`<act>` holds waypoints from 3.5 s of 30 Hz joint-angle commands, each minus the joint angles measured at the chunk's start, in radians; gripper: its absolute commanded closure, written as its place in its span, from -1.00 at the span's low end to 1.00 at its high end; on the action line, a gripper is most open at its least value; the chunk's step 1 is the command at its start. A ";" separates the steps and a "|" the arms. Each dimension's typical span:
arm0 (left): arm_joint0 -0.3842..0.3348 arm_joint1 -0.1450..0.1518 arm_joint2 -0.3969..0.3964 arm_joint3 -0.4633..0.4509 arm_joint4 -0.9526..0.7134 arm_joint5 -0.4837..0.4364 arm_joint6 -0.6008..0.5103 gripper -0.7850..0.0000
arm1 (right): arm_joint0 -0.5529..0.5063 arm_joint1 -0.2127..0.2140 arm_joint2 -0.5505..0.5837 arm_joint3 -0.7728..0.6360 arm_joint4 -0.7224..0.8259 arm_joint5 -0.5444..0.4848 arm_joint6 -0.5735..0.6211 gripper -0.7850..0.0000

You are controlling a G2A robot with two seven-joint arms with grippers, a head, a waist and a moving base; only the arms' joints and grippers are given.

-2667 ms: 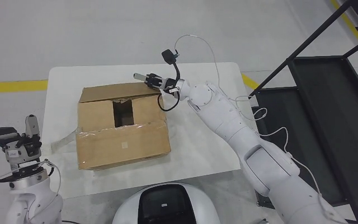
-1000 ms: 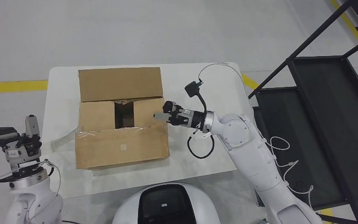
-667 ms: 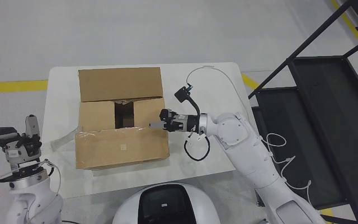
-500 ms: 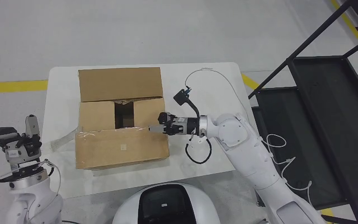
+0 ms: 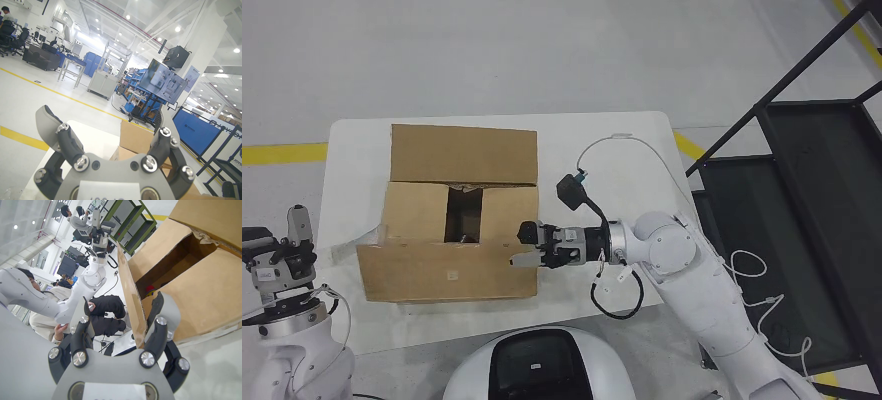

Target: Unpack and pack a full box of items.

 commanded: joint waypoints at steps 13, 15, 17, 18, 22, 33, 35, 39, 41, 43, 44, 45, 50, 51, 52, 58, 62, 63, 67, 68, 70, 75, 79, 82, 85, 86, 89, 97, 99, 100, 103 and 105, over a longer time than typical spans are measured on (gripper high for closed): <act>0.000 0.000 0.000 0.000 0.000 0.000 0.000 -1.00 | -0.028 0.022 -0.052 -0.066 -0.039 -0.006 0.093 -0.48; 0.000 0.000 0.000 0.000 0.000 0.000 0.000 -1.00 | -0.027 0.024 -0.065 -0.070 -0.043 -0.002 0.103 -0.41; 0.000 0.000 0.000 0.000 0.000 0.000 0.000 -1.00 | -0.024 0.026 -0.077 -0.073 -0.044 0.006 0.110 -0.26; 0.000 0.000 0.000 0.000 0.000 0.000 0.000 -1.00 | -0.022 0.026 -0.084 -0.076 -0.042 0.005 0.112 -0.20; 0.000 0.000 0.000 0.000 0.000 0.000 0.000 -1.00 | -0.017 0.028 -0.097 -0.085 0.019 -0.009 0.102 -0.14; 0.000 0.000 0.000 0.000 0.000 0.000 0.000 -1.00 | -0.012 0.042 -0.113 -0.080 0.147 0.047 0.166 -0.07; 0.000 0.000 0.000 0.000 0.000 0.000 0.000 -1.00 | -0.005 0.041 -0.134 -0.066 0.144 0.075 0.157 0.04; 0.000 0.000 0.000 0.000 0.000 0.000 0.000 -1.00 | 0.029 0.033 -0.189 -0.014 0.155 0.142 0.138 0.65; 0.000 0.000 0.000 0.000 0.000 0.000 0.000 -1.00 | 0.050 0.028 -0.218 0.019 0.159 0.183 0.128 0.92; 0.000 0.000 0.000 0.000 0.000 0.000 0.000 -1.00 | 0.075 0.023 -0.243 0.046 0.152 0.216 0.121 1.00; 0.000 0.000 0.000 0.000 0.000 0.000 0.000 -1.00 | 0.085 0.020 -0.255 0.057 0.148 0.230 0.118 1.00; 0.000 0.000 0.000 0.000 0.000 0.000 0.000 -1.00 | 0.095 0.018 -0.268 0.066 0.140 0.242 0.120 1.00; 0.000 0.000 0.000 0.000 0.000 0.000 0.000 -1.00 | 0.137 0.012 -0.320 0.089 0.083 0.284 0.130 1.00; 0.000 0.000 0.000 0.000 0.000 0.000 0.000 -1.00 | 0.144 0.011 -0.328 0.090 0.074 0.288 0.134 1.00; 0.000 0.000 0.000 0.000 0.000 0.000 0.000 -1.00 | 0.150 0.010 -0.338 0.090 0.064 0.292 0.141 1.00; 0.000 0.000 0.000 0.000 0.000 0.000 0.000 -1.00 | 0.179 0.004 -0.383 0.101 0.029 0.321 0.154 1.00; 0.000 0.000 0.000 0.000 0.000 0.000 0.000 -1.00 | 0.194 0.000 -0.406 0.113 -0.001 0.334 0.141 1.00; 0.000 0.000 0.000 0.000 0.000 0.000 0.000 -1.00 | 0.198 0.000 -0.410 0.113 -0.005 0.334 0.138 1.00; 0.000 0.000 0.000 0.000 0.000 0.000 0.000 -1.00 | 0.209 -0.002 -0.416 0.107 -0.008 0.325 0.122 1.00; 0.000 0.000 0.000 0.000 0.000 0.000 0.000 -1.00 | 0.210 -0.003 -0.416 0.107 -0.007 0.324 0.120 1.00; 0.006 0.002 -0.022 -0.019 -0.045 -0.069 0.012 -1.00 | 0.213 -0.002 -0.417 0.108 -0.008 0.323 0.117 1.00; 0.087 0.008 -0.157 -0.033 -0.095 -0.203 0.002 -1.00 | 0.220 -0.003 -0.419 0.118 -0.001 0.321 0.108 1.00; 0.138 0.008 -0.219 -0.011 -0.078 -0.277 0.018 -1.00 | 0.229 -0.005 -0.423 0.123 0.002 0.318 0.102 1.00; 0.156 0.007 -0.240 0.002 -0.062 -0.305 0.025 -1.00 | 0.235 -0.006 -0.428 0.124 0.001 0.318 0.093 1.00; 0.167 0.006 -0.251 0.007 -0.052 -0.324 0.017 -1.00 | 0.241 -0.009 -0.438 0.126 -0.005 0.322 0.086 1.00; 0.174 0.005 -0.257 0.005 -0.051 -0.326 0.015 -1.00 | 0.243 -0.010 -0.441 0.126 -0.009 0.324 0.083 1.00; 0.213 -0.001 -0.261 -0.007 -0.059 -0.318 0.006 -1.00 | 0.244 -0.012 -0.452 0.125 -0.015 0.328 0.075 1.00; 0.263 -0.012 -0.284 -0.029 -0.032 -0.294 0.031 -1.00 | 0.247 -0.012 -0.461 0.143 -0.067 0.341 0.045 1.00; 0.263 -0.012 -0.284 -0.029 -0.032 -0.294 0.031 -1.00 | 0.248 -0.011 -0.458 0.144 -0.080 0.341 0.039 1.00; 0.263 -0.012 -0.284 -0.029 -0.032 -0.294 0.031 -1.00 | 0.251 -0.009 -0.455 0.142 -0.094 0.339 0.037 1.00; 0.263 -0.012 -0.284 -0.029 -0.032 -0.294 0.031 -1.00 | 0.254 -0.004 -0.453 0.118 -0.172 0.334 0.034 1.00; 0.263 -0.012 -0.284 -0.029 -0.032 -0.294 0.031 -1.00 | 0.246 -0.001 -0.458 0.100 -0.208 0.329 0.036 1.00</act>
